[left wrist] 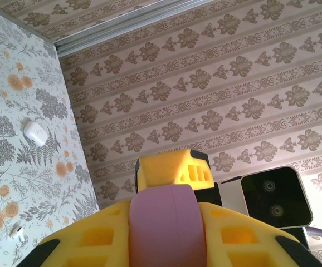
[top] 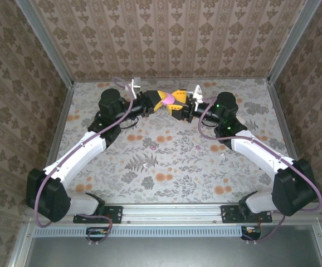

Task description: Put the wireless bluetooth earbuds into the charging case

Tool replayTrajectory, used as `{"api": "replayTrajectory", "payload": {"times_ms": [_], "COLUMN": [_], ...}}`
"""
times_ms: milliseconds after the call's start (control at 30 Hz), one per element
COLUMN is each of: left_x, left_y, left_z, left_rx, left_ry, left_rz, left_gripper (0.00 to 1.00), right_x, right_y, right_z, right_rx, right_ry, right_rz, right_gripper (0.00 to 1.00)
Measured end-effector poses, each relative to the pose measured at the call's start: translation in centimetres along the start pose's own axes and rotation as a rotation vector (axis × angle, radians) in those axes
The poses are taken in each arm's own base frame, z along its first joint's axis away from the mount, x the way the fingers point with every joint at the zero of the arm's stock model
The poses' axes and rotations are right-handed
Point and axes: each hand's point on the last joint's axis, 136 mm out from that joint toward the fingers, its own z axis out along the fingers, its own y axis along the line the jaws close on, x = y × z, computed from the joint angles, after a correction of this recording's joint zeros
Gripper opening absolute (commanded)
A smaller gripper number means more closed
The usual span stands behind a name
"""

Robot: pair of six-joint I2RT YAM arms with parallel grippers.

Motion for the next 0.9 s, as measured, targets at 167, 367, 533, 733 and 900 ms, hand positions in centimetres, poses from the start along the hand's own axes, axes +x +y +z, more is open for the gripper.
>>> {"api": "replayTrajectory", "payload": {"times_ms": [167,367,533,733,900], "left_x": [0.0,0.01,0.09,0.13,0.14], "left_y": [-0.08,-0.09,-0.08,-0.06,-0.06], "left_z": [0.0,-0.01,0.01,0.02,0.02], "left_rx": [0.003,0.004,0.005,0.005,0.005], "left_ry": [0.001,0.002,0.007,0.009,0.01], "left_rz": [0.0,0.0,0.0,-0.001,-0.001], "left_gripper": [0.14,0.14,0.14,0.14,0.14], "right_x": [-0.11,-0.35,-0.42,-0.67,-0.45], "right_y": [-0.01,0.06,0.05,0.11,-0.07], "right_z": [0.01,0.08,0.09,0.16,0.43], "right_rx": [0.0,-0.002,-0.002,-0.004,-0.004], "right_ry": [-0.004,-0.01,-0.011,-0.016,-0.011], "right_rz": [-0.002,-0.003,0.004,0.008,0.013], "right_gripper": [0.51,0.47,0.52,0.54,0.55]}}
